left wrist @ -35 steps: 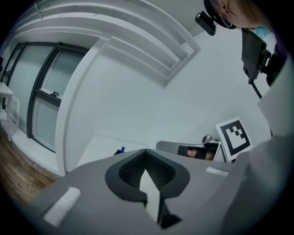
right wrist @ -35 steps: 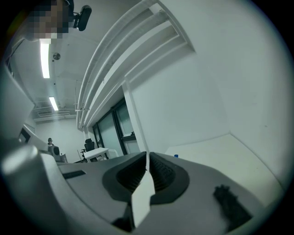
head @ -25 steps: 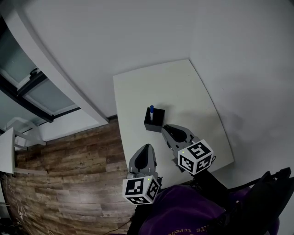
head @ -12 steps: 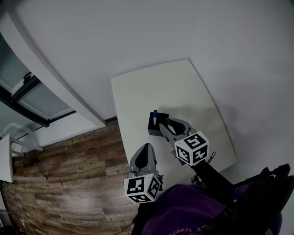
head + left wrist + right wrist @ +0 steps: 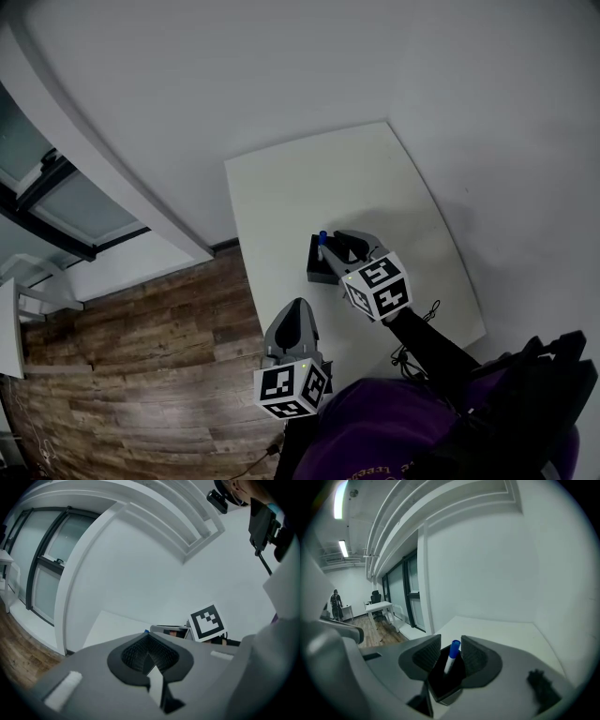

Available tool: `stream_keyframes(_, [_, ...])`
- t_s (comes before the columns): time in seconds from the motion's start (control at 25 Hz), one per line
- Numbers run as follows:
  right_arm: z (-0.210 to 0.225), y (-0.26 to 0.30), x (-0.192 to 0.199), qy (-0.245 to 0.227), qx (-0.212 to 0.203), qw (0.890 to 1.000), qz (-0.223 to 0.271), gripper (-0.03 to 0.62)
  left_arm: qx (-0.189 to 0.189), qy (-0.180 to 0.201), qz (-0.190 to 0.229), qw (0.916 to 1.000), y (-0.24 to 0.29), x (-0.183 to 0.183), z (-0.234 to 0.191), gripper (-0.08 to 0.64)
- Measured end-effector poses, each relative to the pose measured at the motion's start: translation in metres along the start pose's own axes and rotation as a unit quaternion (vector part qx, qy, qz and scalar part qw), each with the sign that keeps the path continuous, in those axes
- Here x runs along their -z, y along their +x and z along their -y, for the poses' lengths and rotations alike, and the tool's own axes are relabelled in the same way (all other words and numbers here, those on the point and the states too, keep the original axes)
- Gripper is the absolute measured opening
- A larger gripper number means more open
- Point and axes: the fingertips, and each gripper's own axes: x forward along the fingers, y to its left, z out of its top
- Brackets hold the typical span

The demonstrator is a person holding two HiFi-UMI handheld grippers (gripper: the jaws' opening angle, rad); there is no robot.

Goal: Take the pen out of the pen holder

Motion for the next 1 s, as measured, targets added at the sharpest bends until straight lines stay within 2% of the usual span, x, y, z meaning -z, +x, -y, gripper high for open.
stream_keyframes(0.72, [0.002,0.034,0.019,-0.015,-0.019,0.997,-0.069,0.124,0.011,-0.003,-0.018,0.9998,-0.001,0.010,0.004,0.006])
stream_keyframes(1.0, [0.007,0.040,0.022,-0.015,-0.021,0.997,-0.073,0.124,0.004,-0.004,-0.019,0.9998,0.004,0.011,0.001,0.006])
